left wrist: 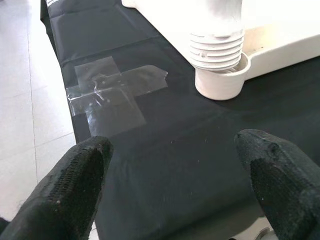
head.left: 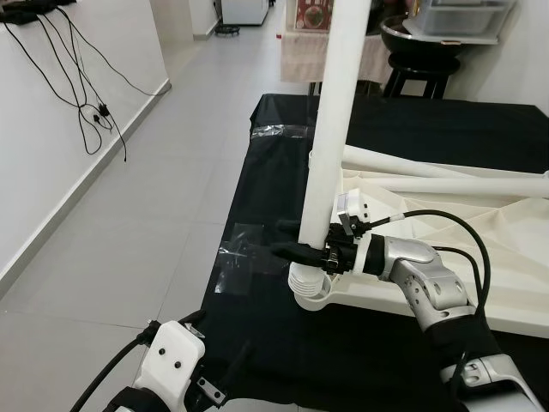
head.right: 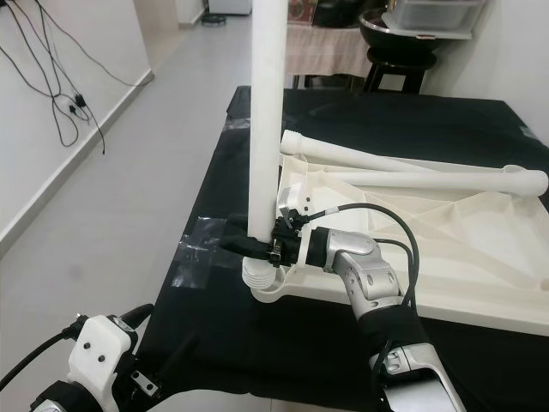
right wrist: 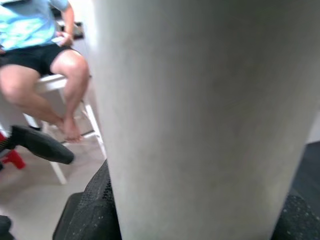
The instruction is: Building children table
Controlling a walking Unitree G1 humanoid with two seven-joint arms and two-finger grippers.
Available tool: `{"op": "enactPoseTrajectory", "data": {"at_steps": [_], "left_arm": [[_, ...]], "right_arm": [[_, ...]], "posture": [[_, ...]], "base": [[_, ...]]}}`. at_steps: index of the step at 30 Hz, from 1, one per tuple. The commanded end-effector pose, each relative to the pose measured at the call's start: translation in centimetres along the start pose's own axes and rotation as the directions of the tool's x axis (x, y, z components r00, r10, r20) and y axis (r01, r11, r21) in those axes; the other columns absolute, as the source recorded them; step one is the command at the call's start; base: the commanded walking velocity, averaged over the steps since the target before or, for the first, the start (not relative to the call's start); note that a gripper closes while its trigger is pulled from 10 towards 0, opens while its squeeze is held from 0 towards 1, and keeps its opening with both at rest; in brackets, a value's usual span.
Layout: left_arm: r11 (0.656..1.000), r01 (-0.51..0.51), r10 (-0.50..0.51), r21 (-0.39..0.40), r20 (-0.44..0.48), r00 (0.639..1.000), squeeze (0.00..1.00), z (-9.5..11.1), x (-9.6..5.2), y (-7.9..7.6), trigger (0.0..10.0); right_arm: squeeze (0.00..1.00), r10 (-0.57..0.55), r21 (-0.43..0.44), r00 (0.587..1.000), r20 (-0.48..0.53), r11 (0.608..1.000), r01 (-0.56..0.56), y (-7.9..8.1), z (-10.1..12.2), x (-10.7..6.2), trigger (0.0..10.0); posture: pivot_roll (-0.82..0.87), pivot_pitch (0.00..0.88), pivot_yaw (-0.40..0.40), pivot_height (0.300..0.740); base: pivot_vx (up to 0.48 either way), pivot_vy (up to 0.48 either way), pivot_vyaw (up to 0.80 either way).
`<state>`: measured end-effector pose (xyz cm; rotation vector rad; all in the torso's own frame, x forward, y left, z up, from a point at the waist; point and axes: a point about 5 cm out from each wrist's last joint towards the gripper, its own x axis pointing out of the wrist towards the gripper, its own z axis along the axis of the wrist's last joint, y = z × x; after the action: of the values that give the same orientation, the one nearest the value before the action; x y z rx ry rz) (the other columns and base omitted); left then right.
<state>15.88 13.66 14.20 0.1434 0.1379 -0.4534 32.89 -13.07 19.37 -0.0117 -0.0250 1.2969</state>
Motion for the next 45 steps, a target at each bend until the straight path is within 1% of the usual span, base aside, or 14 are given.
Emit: {"op": "enactPoseTrajectory", "data": {"at_steps": [1, 6, 7, 13, 15, 17, 19, 20, 25, 29, 33, 35, 43, 45], "left_arm": [[1.000, 0.002, -0.002, 0.010, -0.011, 1.000, 0.00, 0.1, -0.3, -0.1, 10.0], [0.996, 0.087, -0.087, 0.001, -0.012, 0.996, 0.00, 0.4, -0.7, -1.1, 10.0], [0.991, 0.133, -0.133, 0.000, -0.013, 0.991, 0.00, 0.7, -1.1, -1.6, 10.0], [0.987, 0.161, -0.161, -0.009, -0.011, 0.987, 0.00, 1.1, -1.7, -1.9, 10.0], [0.985, 0.172, -0.172, -0.008, -0.008, 0.985, 0.00, 1.3, -2.0, -2.0, 10.0], [0.985, 0.172, -0.172, -0.008, -0.008, 0.985, 0.00, 1.3, -2.0, -2.0, 10.0], [0.984, 0.175, -0.175, -0.006, -0.007, 0.984, 0.00, 1.4, -2.1, -1.9, 10.0], [0.983, 0.182, -0.182, -0.003, -0.007, 0.983, 0.00, 1.5, -2.2, -2.0, 10.0], [0.981, 0.195, -0.195, 0.000, -0.006, 0.981, 0.00, 1.7, -2.4, -2.0, 10.0], [0.978, 0.207, -0.207, 0.010, -0.007, 0.978, 0.00, 1.9, -2.4, -1.9, 10.0], [0.978, 0.207, -0.207, 0.010, -0.007, 0.978, 0.00, 1.9, -2.4, -1.9, 10.0], [0.979, 0.206, -0.206, 0.009, -0.007, 0.979, 0.00, 1.9, -2.5, -1.8, 10.0], [0.979, 0.205, -0.205, 0.011, -0.008, 0.979, 0.00, 2.0, -2.6, -1.7, 10.0], [0.979, 0.204, -0.204, 0.012, -0.009, 0.979, 0.00, 2.0, -2.6, -1.7, 10.0]], "right_arm": [[0.00, 0.014, 0.020, 1.000, 0.003, 1.000, -0.014, 0.1, 0.0, 0.1, 10.0], [0.00, 0.060, 0.048, 0.998, 0.014, 0.997, -0.060, 0.0, 0.3, -0.4, 10.0], [0.00, 0.053, 0.048, 0.998, 0.017, 0.997, -0.054, -0.3, 0.5, -0.6, 10.0], [0.00, 0.083, 0.059, 0.996, 0.036, 0.995, -0.085, -0.2, 0.7, -0.9, 10.0], [0.00, 0.167, 0.058, 0.985, 0.035, 0.984, -0.169, 0.7, 0.8, -1.1, 10.0], [0.00, 0.167, 0.058, 0.985, 0.035, 0.984, -0.169, 0.7, 0.8, -1.1, 10.0], [0.00, 0.219, 0.056, 0.975, 0.026, 0.974, -0.220, 1.4, 0.8, -1.1, 10.0], [0.00, 0.276, 0.048, 0.961, 0.004, 0.960, -0.275, 2.3, 0.8, -1.2, 10.0], [0.00, 0.337, 0.014, 0.940, -0.049, 0.941, -0.337, 3.4, 0.6, -1.0, 10.0], [0.00, 0.299, -0.062, 0.947, -0.115, 0.950, -0.307, 2.9, 0.2, -0.5, 10.0], [0.00, 0.281, -0.088, 0.949, -0.146, 0.952, -0.295, 2.6, 0.0, -0.4, 10.0], [0.00, 0.291, -0.097, 0.936, -0.197, 0.945, -0.314, 2.3, -0.1, -0.8, 10.0], [0.00, 0.314, -0.111, 0.911, -0.268, 0.929, -0.353, 1.8, 0.0, -1.0, 10.0], [0.00, 0.323, -0.141, 0.889, -0.324, 0.913, -0.383, 1.7, 0.0, -0.9, 10.0]], "posture": [[0.07, 0.196, -0.007, 0.740], [0.08, 0.223, -0.007, 0.740], [0.08, 0.244, -0.002, 0.740], [0.09, 0.278, 0.006, 0.740], [0.10, 0.298, 0.014, 0.740], [0.10, 0.298, 0.014, 0.740], [0.10, 0.306, 0.018, 0.740], [0.10, 0.313, 0.022, 0.740], [0.10, 0.323, 0.028, 0.740], [0.11, 0.329, 0.031, 0.740], [0.11, 0.332, 0.033, 0.740], [0.11, 0.334, 0.035, 0.740], [0.11, 0.335, 0.034, 0.740], [0.11, 0.337, 0.035, 0.740]], "base": [[0.000, 0.000, 0.00], [0.000, 0.000, 0.00], [0.000, 0.000, 0.00], [0.000, 0.000, 0.00], [0.000, 0.000, 0.00], [0.000, 0.000, 0.00], [0.000, 0.000, 0.00], [0.000, 0.000, 0.00], [0.000, 0.000, 0.00], [0.000, 0.000, 0.00], [0.000, 0.000, 0.00], [0.000, 0.000, 0.00], [0.000, 0.000, 0.00], [0.000, 0.000, 0.00]]}}
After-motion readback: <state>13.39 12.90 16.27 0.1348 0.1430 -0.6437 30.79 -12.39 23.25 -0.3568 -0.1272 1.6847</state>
